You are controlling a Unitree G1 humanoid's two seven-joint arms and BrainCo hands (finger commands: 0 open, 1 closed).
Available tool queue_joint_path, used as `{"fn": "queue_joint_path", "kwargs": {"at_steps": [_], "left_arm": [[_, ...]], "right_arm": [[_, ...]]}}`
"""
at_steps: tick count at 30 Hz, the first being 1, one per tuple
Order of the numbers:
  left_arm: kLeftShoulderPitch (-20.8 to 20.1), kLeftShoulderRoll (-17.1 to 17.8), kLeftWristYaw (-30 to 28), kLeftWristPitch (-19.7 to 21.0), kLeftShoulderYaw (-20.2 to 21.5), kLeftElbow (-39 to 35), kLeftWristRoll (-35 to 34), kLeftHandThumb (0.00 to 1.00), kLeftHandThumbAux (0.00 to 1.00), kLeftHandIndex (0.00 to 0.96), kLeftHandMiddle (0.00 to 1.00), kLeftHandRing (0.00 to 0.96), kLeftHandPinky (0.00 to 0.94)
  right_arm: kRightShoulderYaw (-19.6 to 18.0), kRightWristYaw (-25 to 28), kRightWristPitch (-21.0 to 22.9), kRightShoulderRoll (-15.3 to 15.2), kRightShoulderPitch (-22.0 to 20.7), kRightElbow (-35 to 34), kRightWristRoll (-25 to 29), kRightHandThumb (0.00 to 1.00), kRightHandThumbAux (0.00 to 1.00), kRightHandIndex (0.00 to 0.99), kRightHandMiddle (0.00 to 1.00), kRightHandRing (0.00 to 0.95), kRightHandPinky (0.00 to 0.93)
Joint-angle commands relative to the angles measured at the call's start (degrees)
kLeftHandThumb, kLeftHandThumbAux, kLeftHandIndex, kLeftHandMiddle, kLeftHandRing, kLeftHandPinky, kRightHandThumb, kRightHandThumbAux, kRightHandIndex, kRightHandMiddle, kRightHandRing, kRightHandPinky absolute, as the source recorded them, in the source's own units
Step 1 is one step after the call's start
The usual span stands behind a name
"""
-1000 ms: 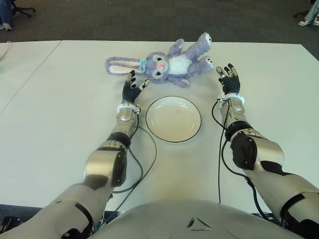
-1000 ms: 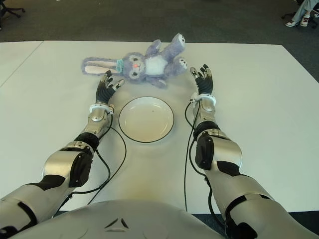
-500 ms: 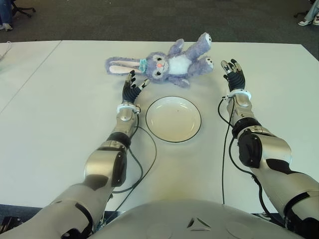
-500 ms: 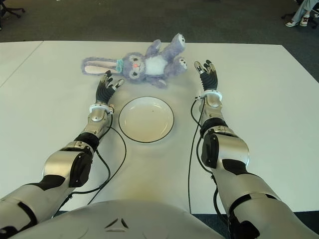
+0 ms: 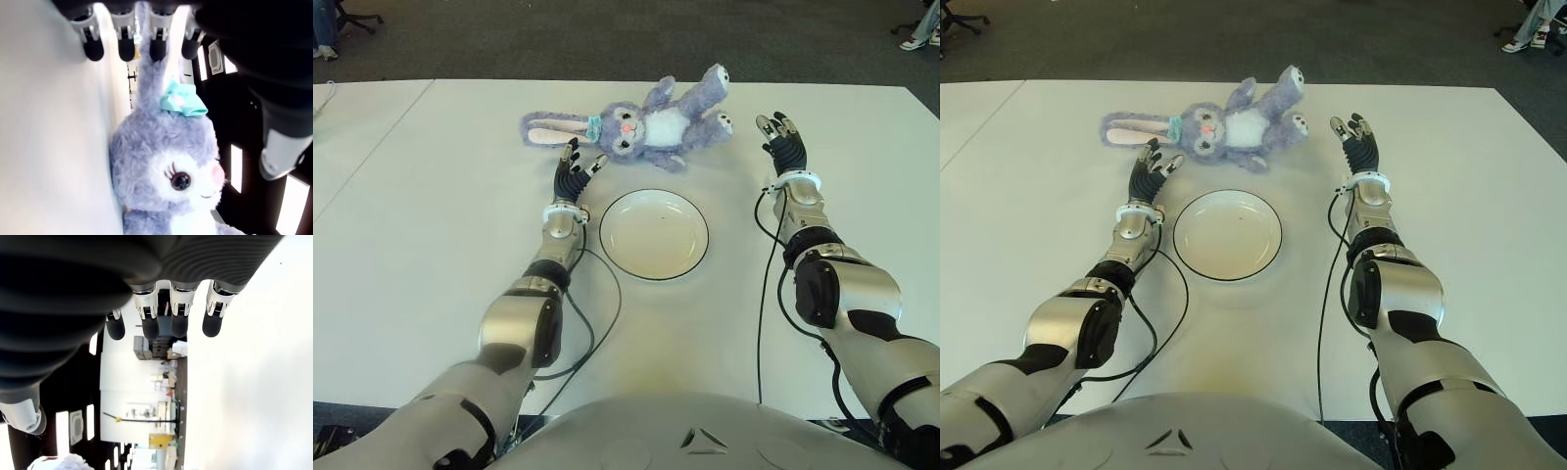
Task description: Put the doll into the plate.
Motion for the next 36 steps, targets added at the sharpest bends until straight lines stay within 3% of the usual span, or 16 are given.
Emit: {"fn": "queue_joint_path", "kwargs": {"at_steps": [1,6,11,24,36], "left_arm": [[12.1,-3.7,-0.1,7.2,-0.1,8.1,0.6,0.000,0.562,0.056,0.056,0.038,0.027],[12.2,-3.7,-0.9,6.9,0.4,8.1,0.2,0.000,0.561,0.049,0.053,0.034,0.031],[12.2,-3.6,-1.2,7.4,0.7,8.0,-0.2,0.000,0.559,0.053,0.060,0.043,0.042],[12.2,-3.9,-0.9,6.9,0.6,8.1,0.2,0.000,0.564,0.054,0.052,0.034,0.035],[11.8,-3.6,-1.7,7.7,1.2,8.1,-0.4,0.000,0.578,0.056,0.058,0.045,0.047]], "right_arm": [[0.8,0.8,3.0,-0.6,-2.1,1.3,-0.9,0.255,0.479,0.000,0.000,0.000,0.000],[2.2,1.8,3.6,-1.2,-2.5,1.4,-1.9,0.239,0.473,0.000,0.000,0.000,0.000],[5.3,4.4,4.6,-2.2,-3.1,1.4,-4.7,0.188,0.403,0.000,0.000,0.000,0.000],[16.8,5.9,2.9,-4.8,-3.7,1.2,-16.4,0.121,0.305,0.000,0.000,0.000,0.000],[21.0,7.3,2.5,-5.8,-4.7,0.9,-19.7,0.109,0.267,0.000,0.000,0.000,0.000]]}}
